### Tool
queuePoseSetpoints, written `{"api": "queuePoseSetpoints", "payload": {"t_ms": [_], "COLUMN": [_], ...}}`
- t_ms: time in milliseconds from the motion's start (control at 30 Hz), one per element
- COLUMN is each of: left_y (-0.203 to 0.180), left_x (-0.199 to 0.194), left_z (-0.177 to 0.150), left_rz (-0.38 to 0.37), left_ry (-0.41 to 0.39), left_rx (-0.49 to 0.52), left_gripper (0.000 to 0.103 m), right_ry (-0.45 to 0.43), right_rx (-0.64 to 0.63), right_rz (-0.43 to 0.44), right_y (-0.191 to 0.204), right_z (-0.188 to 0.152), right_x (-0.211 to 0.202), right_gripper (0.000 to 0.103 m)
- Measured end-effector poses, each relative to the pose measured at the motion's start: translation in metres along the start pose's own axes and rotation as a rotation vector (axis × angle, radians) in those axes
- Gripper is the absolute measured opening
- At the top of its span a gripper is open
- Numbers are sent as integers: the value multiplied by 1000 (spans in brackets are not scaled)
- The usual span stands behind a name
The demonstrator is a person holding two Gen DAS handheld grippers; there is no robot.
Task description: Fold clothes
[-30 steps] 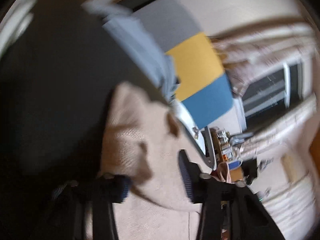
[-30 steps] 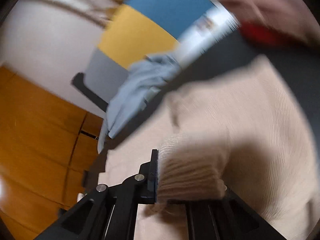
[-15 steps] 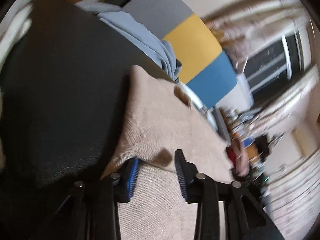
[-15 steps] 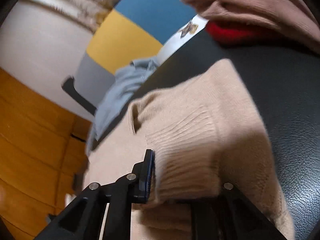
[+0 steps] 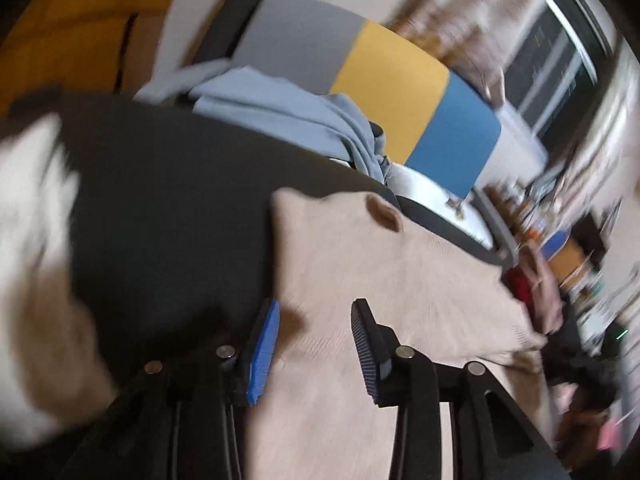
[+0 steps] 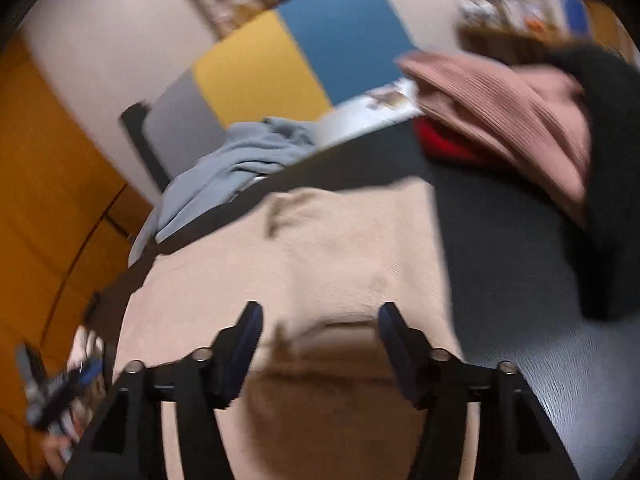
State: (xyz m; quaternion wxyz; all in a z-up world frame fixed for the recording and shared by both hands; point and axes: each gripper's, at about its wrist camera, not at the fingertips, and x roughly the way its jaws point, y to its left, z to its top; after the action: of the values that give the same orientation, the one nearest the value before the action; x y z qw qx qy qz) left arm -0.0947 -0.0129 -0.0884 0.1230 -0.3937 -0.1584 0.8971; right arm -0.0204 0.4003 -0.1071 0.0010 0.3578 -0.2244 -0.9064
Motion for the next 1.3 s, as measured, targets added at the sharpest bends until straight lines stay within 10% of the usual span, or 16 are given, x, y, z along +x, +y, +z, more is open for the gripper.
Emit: {"api": "queuePoseSetpoints", "payload": {"t_ms": [367, 633, 800, 967, 1300], "left_y": [-15, -7, -6, -8, -10], "left_x": [76, 75, 75, 74, 85], "left_z": [-1, -2, -4, -7, 2], "left_rz": [39, -2, -6, 3, 17], "left_ry": [57, 55, 52, 51, 49], "left_rx": [124, 95, 95, 107, 114], "left_gripper": [44, 43, 43, 43, 44], "right_ry": [106, -51, -71, 105, 120], "right_rx": [-278, 3, -154, -283, -301], "right_rz": [-152, -269, -83, -127, -97], "right_y": [28, -53, 0, 34, 28], "right_z": [-9, -13, -6, -20, -17], "right_x": [59, -20, -15, 49, 67], "right_gripper": [71, 72, 74, 78, 103]}}
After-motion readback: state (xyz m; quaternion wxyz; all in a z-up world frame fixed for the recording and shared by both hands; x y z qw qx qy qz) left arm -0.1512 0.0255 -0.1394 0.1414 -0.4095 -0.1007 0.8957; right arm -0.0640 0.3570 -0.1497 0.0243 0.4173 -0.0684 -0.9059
